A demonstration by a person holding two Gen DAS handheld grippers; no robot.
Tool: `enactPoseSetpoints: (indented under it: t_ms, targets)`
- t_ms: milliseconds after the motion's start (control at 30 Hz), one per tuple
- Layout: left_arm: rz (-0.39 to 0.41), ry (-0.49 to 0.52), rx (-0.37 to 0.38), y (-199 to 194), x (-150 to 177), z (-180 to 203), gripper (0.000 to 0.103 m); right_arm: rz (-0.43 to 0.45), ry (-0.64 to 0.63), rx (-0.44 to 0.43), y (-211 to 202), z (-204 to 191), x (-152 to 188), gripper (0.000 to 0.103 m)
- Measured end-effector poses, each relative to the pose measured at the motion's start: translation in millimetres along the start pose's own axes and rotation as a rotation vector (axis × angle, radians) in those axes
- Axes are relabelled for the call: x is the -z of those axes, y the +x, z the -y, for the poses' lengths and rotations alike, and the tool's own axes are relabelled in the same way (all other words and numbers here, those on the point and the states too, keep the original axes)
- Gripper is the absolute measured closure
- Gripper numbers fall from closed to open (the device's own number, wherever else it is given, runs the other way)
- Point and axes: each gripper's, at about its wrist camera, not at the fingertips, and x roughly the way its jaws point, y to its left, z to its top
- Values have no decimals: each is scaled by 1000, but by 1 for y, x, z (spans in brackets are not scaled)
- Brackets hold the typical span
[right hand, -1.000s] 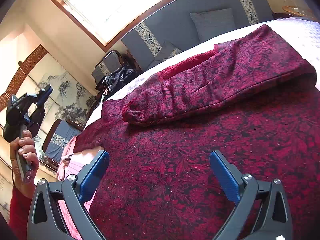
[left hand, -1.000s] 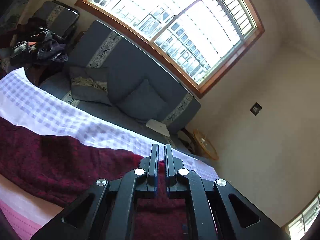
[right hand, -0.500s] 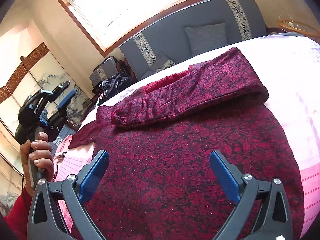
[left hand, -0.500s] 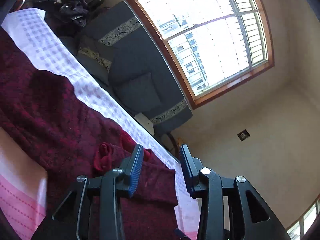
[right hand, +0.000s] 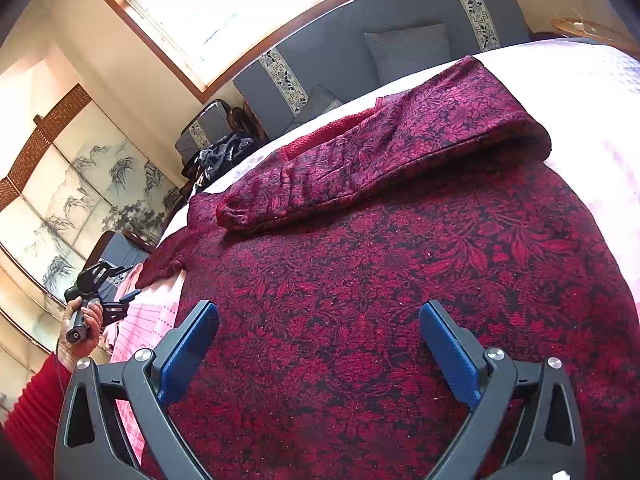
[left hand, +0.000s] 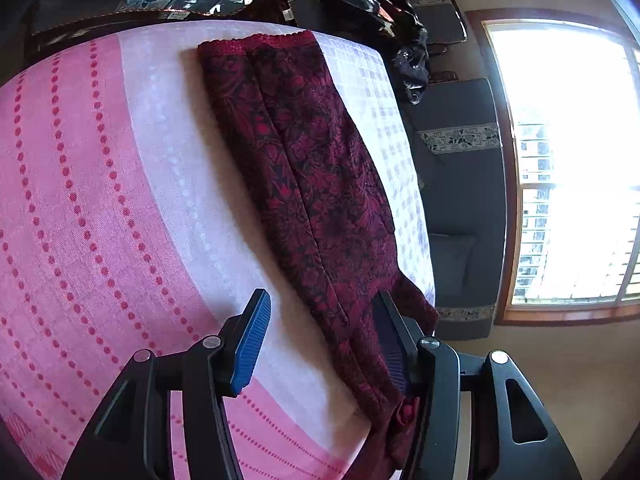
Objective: Fold small clothes
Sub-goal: 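Fold the held sleeve over the sweater body and open the left tool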
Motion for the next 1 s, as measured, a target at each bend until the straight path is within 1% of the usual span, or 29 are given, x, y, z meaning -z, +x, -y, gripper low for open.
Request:
enactPoseSetpoints:
  t_ms: [67, 133, 267, 300, 333, 367, 400, 433, 467, 500, 533, 600, 667, 733, 833, 900, 1000]
  targets:
    - [8, -52, 49, 4, -6, -9, 49, -4, -4, 8, 2, -2, 0, 3]
    - [25, -104, 75, 4, -13, -13, 49, -9, -3, 11, 4, -4, 0, 3]
    - [80, -134, 118, 8, -25, -12, 49, -14, -8, 15, 8, -6, 2, 3]
    - [91, -133, 122, 10, -27, -12, 53, -16, -7, 16, 10, -6, 2, 3]
    - [99, -120, 105, 11, -28, -12, 65, -19, -7, 17, 12, -7, 3, 3]
    - [100, -94, 78, 13, -28, -10, 73, -22, -8, 18, 13, -7, 4, 3]
    - [96, -66, 53, 17, -29, -9, 89, -24, -9, 20, 14, -7, 4, 3]
    - [99, -42, 37, 21, -26, -7, 95, -24, -7, 19, 14, -6, 5, 3]
    - [122, -16, 38, 21, -20, -2, 95, -24, -4, 17, 13, -5, 5, 3]
    - [155, 27, 69, 16, -14, 6, 95, -22, -2, 16, 13, -5, 4, 3]
    - [188, 97, 104, 12, -4, 20, 95, -22, 0, 14, 12, -5, 4, 3]
    - [227, 252, 121, 1, 22, 57, 95, -22, -1, 10, 11, -4, 2, 3]
    - [213, 349, 170, -1, 53, 95, 95, -9, -2, 10, 6, -3, -3, 3]
    - [183, 451, 216, 2, 88, 137, 95, 11, 8, 8, -1, 0, -8, 3]
    - [126, 638, 245, 25, 147, 201, 95, 52, 49, -3, -14, 9, -15, 3]
    - [72, 740, 252, 49, 190, 233, 95, 81, 68, 1, -25, 16, -17, 3]
    - [-19, 839, 235, 97, 252, 260, 95, 105, 87, 18, -38, 29, -16, 3]
